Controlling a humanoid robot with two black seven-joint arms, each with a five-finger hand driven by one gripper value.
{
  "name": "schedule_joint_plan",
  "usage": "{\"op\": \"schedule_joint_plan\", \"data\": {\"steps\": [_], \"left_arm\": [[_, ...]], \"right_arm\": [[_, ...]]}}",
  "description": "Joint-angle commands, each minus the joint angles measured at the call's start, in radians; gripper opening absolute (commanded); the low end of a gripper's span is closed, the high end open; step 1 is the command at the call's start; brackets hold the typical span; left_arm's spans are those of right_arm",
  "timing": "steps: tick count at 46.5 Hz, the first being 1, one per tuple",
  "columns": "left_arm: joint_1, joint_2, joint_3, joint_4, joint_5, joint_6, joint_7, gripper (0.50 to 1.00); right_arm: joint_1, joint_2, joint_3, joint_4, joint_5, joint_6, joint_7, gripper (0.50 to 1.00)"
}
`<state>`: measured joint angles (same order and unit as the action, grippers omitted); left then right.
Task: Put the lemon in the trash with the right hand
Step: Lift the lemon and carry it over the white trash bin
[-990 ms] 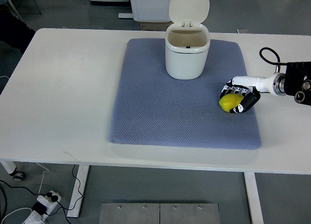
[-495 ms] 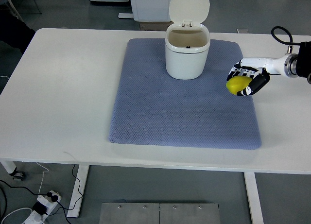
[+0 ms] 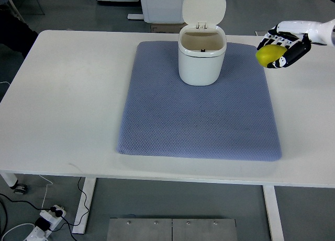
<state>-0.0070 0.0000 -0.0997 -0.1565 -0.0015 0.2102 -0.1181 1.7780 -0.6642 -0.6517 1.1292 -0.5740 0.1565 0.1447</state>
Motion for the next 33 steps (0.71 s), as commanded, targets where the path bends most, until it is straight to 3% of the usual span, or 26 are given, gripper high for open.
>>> {"op": "schedule_joint_plan", "data": {"steps": [1, 11, 33], "left_arm": [[0.001, 0.0, 0.0, 0.0, 0.0, 0.0, 0.0, 1.0], [0.001, 0.0, 0.0, 0.0, 0.0, 0.0, 0.0, 1.0], [0.001, 0.0, 0.0, 0.0, 0.0, 0.0, 0.002, 1.0]], "right_arm": [[0.023, 0.002, 0.001, 0.0, 0.019, 0.0, -0.008, 0.5], [0.057, 0.02, 0.004, -0.006, 0.117, -0.012, -0.017, 0.5], [0.057, 0.215, 0.004, -0.147, 0.249, -0.037, -0.033, 0.5]]}}
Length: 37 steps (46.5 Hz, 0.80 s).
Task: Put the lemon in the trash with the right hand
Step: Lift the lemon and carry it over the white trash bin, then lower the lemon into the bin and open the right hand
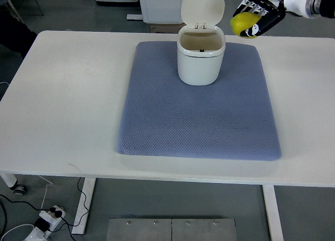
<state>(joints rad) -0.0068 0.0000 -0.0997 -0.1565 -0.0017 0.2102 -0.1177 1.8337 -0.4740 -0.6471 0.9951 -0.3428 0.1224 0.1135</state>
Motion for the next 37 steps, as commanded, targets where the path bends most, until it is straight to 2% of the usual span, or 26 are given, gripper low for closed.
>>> {"op": "schedule_joint_plan", "data": {"steps": [1, 27, 37], "left_arm": [[-0.001, 0.0, 0.0, 0.0, 0.0, 0.0, 0.0, 1.0], [-0.001, 0.0, 0.0, 0.0, 0.0, 0.0, 0.0, 1.0], [-0.001, 0.0, 0.0, 0.0, 0.0, 0.0, 0.0, 1.0]], "right_arm": [[0.001, 0.032, 0.0, -0.019, 0.024, -0.003, -0.003, 0.5], [-0.027, 0.167, 0.0, -0.131, 0.134, -0.027, -0.011, 0.5], [-0.039, 0.212, 0.0, -0.139, 0.188, -0.046, -0.012, 0.5]]}}
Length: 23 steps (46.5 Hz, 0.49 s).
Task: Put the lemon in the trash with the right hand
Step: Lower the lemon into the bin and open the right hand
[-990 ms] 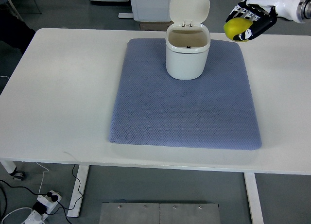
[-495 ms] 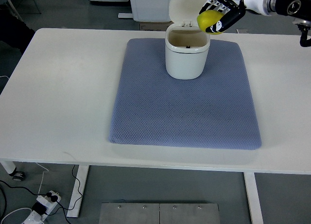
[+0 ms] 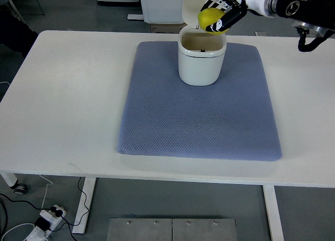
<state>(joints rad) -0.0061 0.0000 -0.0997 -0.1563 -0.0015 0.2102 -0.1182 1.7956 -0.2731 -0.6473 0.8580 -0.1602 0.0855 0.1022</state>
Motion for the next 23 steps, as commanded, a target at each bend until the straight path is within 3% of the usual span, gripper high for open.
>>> {"op": "schedule_joint_plan", "data": {"steps": [1, 23], "left_arm": [[0.0, 0.0, 0.0, 0.0, 0.0, 0.0, 0.002, 1.0], [-0.002, 0.0, 0.0, 0.0, 0.0, 0.0, 0.0, 1.0]], "right_arm": [[-0.001, 0.015, 0.0, -0.002, 0.005, -0.01, -0.001, 0.5], [-0.048, 0.075, 0.001, -0.073, 0.007, -0.053, -0.015, 0.5]]}}
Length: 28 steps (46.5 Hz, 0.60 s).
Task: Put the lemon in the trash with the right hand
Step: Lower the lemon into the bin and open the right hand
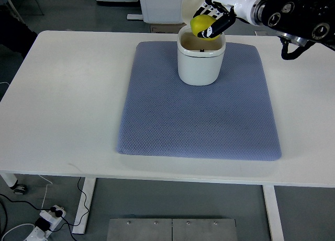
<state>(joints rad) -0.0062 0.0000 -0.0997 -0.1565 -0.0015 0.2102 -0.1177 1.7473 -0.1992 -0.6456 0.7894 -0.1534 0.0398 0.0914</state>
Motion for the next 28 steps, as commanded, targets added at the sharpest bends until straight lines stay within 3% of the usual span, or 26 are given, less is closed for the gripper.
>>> {"op": "schedule_joint_plan", "data": {"steps": [1, 28], "left_arm": [[0.0, 0.0, 0.0, 0.0, 0.0, 0.0, 0.0, 1.0], [-0.001, 0.0, 0.0, 0.0, 0.0, 0.0, 0.0, 1.0]], "right_arm": [[0.0, 0.003, 0.0, -0.004, 0.0, -0.009, -0.007, 0.5], [-0.045, 0.047, -0.008, -0.078, 0.034, -0.031, -0.044, 0.5]]}}
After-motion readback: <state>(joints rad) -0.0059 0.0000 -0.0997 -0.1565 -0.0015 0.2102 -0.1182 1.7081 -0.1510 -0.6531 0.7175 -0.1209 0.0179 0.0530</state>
